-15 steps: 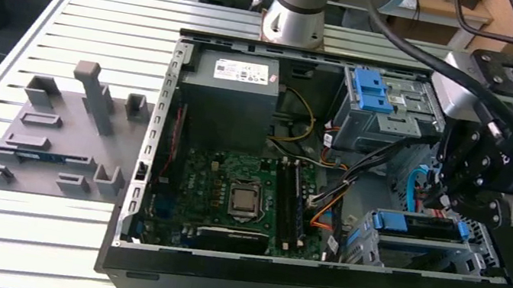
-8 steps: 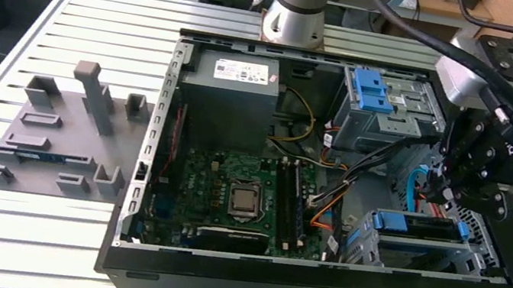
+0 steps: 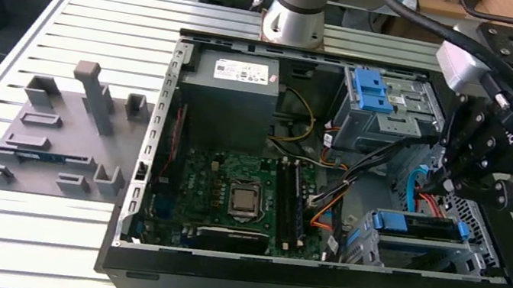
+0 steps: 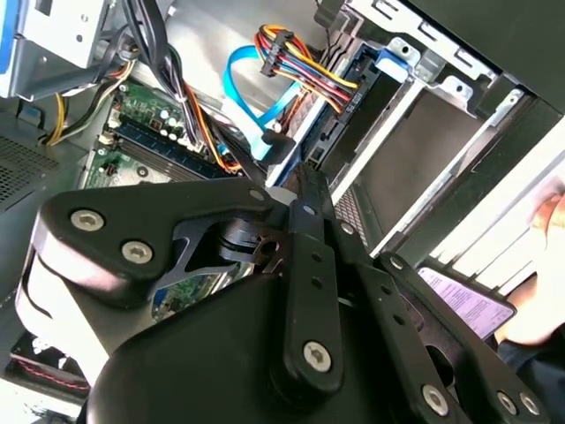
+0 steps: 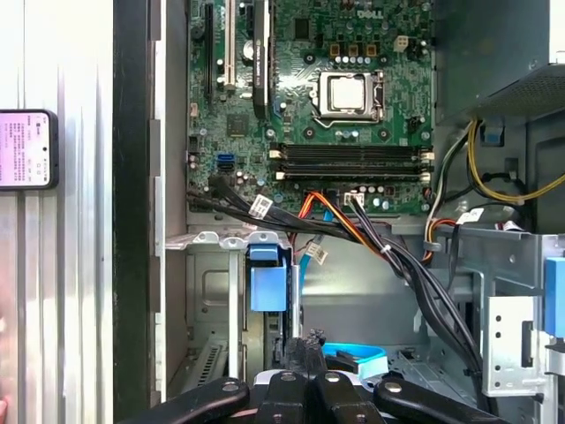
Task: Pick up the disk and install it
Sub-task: 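Insert the second disk wire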
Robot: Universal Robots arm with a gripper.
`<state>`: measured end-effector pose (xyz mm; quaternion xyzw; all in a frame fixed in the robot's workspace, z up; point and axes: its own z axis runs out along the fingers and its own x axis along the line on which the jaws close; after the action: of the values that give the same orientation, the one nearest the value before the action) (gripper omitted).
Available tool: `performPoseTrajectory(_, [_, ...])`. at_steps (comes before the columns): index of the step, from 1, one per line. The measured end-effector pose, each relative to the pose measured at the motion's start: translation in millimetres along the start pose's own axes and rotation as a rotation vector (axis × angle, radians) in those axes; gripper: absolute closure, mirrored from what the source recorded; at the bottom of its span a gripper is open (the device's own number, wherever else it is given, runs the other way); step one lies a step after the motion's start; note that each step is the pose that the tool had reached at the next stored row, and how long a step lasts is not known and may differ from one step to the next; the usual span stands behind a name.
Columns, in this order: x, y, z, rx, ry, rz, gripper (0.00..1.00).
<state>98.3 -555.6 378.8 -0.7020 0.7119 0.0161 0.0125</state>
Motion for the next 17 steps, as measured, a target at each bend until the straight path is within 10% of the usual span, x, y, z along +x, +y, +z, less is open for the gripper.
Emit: performPoseTrajectory(17, [-19.7,0.4,-5.6,0.0,-0.0003,0.0,0.89])
